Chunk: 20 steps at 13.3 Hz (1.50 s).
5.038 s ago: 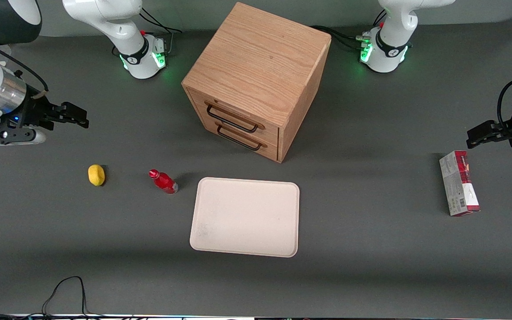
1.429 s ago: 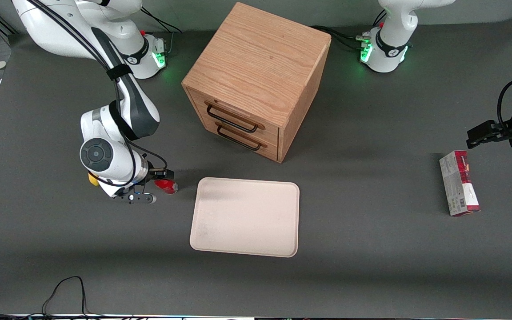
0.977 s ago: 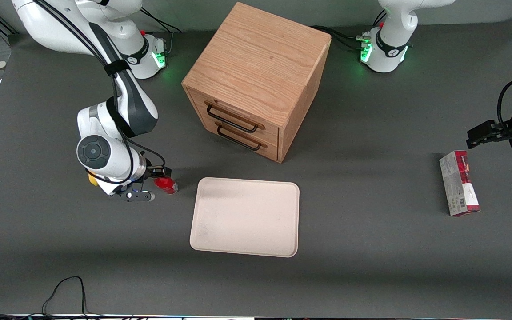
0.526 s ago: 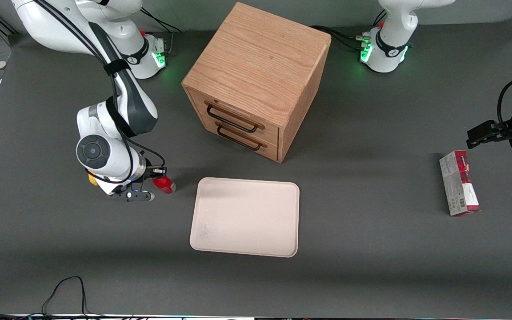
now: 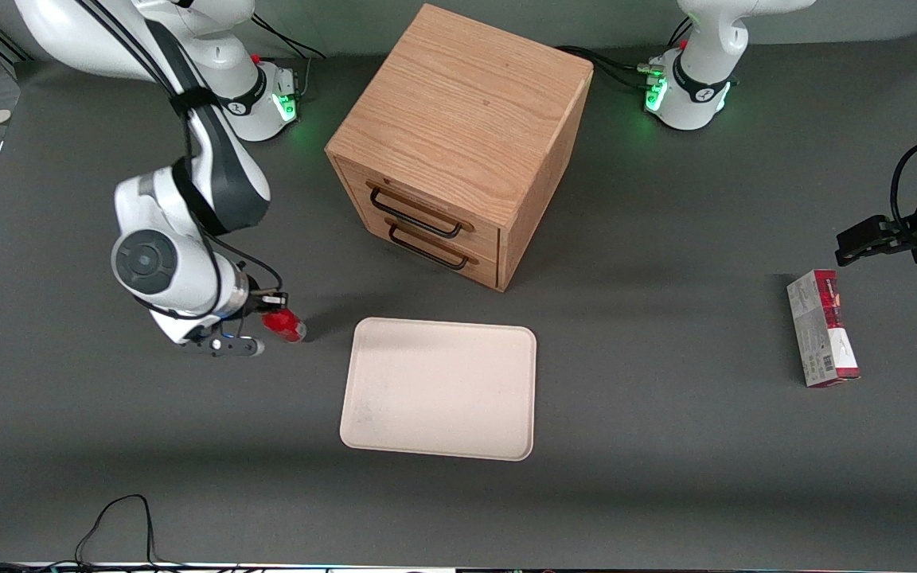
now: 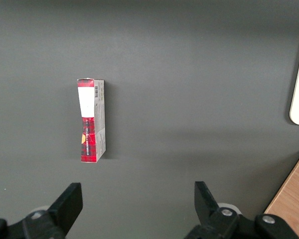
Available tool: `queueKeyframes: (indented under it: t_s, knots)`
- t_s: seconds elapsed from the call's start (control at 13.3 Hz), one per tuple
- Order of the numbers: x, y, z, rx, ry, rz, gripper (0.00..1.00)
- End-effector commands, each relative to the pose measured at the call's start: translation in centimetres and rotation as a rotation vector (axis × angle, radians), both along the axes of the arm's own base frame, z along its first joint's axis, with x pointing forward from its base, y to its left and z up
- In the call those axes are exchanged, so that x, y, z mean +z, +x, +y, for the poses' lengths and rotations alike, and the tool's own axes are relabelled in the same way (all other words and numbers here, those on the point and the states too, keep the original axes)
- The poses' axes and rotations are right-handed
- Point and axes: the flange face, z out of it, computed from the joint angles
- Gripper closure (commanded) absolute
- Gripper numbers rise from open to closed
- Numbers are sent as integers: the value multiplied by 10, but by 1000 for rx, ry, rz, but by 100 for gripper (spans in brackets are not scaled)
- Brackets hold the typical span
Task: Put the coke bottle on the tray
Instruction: 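Lift the red bottle and carry it over the cream tray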
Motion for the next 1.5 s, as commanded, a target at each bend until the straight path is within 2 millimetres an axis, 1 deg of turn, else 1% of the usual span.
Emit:
queueKeyframes:
  t_s: [0.0, 0.08, 0.23, 0.38, 0.45, 0.6, 0.68, 0.75, 0.83, 0.9, 0.98, 1.05, 1.13, 1.2, 1.35, 1.43]
  knots:
    - [97, 4, -14, -24, -3, 1, 100]
    - [127, 4, -18, -29, -3, 1, 100]
    - [183, -1, -24, -37, 2, 8, 100]
    - [222, -9, -27, -40, 7, 20, 100]
    - [229, -11, -28, -42, 6, 21, 100]
    - [230, -12, -27, -48, 3, 23, 100]
    - [224, -8, -25, -53, 4, 31, 100]
    - [219, 0, -18, -62, 8, 31, 100]
    - [207, 15, -9, -106, 9, 31, 100]
    - [194, 33, 5, -154, 17, 20, 100]
    - [177, 50, 21, -193, 25, 18, 100]
    - [160, 63, 33, -236, 34, 10, 100]
    - [149, 73, 44, -279, 58, -25, 100]
    - [144, 83, 53, -345, 81, -74, 100]
    - [99, 101, 80, -444, 85, -110, 100]
    - [83, 105, 89, -453, 75, -117, 100]
